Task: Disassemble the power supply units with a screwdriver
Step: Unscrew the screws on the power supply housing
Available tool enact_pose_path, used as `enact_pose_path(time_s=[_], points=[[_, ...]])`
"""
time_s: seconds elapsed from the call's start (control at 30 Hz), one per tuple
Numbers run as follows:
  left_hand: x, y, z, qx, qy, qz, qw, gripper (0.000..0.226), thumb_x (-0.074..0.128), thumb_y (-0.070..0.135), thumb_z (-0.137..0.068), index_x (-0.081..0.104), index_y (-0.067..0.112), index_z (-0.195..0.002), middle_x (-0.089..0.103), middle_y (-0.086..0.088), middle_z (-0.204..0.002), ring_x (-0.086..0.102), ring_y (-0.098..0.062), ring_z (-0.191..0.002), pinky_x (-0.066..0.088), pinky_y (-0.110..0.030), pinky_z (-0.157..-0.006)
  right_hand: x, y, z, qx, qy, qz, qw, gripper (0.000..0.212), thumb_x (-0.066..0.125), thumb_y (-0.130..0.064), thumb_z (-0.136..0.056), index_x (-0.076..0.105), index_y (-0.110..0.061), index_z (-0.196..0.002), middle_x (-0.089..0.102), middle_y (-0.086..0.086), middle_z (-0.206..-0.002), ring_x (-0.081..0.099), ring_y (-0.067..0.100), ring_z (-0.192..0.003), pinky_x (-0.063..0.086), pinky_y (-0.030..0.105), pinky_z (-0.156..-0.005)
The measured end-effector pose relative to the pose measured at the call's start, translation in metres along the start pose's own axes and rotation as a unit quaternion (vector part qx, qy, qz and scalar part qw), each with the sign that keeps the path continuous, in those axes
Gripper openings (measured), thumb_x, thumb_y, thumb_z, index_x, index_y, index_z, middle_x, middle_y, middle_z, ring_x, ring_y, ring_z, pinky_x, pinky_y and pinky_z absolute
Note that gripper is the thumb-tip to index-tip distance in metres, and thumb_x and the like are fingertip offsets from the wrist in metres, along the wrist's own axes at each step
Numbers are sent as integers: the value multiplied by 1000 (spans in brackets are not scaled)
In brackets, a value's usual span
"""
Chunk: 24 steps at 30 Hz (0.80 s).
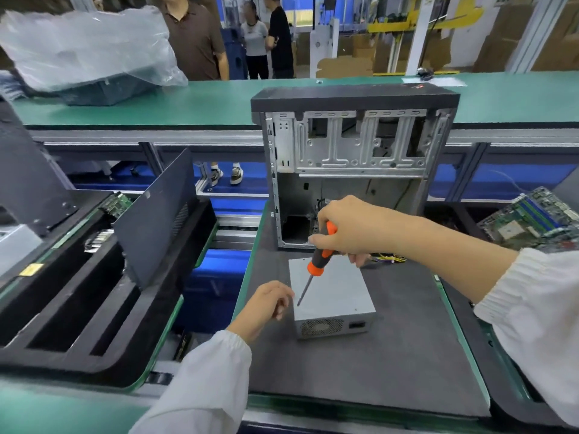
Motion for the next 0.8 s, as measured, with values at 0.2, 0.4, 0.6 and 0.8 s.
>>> enact_pose_path(time_s=[0.2,0.4,0.6,0.8], points=[[14,-23,7,-39,-66,-83,994,37,56,40,-97,44,19,-68,33,4,-62,27,-9,-49,25,-19,-46,13,-9,-5,-1,-15,14,1000,31,50,-40,-97,54,-10,-89,62,3,-55,61,11,-38,41,14,-37],[17,-25,13,-35,-84,-42,995,37,55,42,-97,41,15,-75,32,6,-62,25,-9,-51,24,-21,-49,20,-12,-9,-9,-17,14,1000,30,50,-40,-96,53,-11,-90,62,3,-60,60,10,-36,39,13,-36],[17,-28,15,-32,-70,-34,996,40,54,43,-97,42,18,-69,35,7,-60,26,-8,-51,26,-20,-47,20,-19,-12,-19,6,78,997,35,48,-43,-96,52,-11,-82,61,4,-56,59,12,-35,38,16,-37],[7,-19,14,13,-35,-47,998,33,52,35,-99,51,16,-72,37,10,-56,28,-8,-51,28,-17,-47,12,-49,-16,-52,118,255,958,55,37,-58,-95,34,-16,-60,41,0,-57,38,14,-49,25,25,-45]])
Point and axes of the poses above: each hand's wrist, its own z-axis away from the middle knuckle, its own x-axis out of the palm, y = z × x, the point moved 8 cm from there along -z, towards the middle knuckle
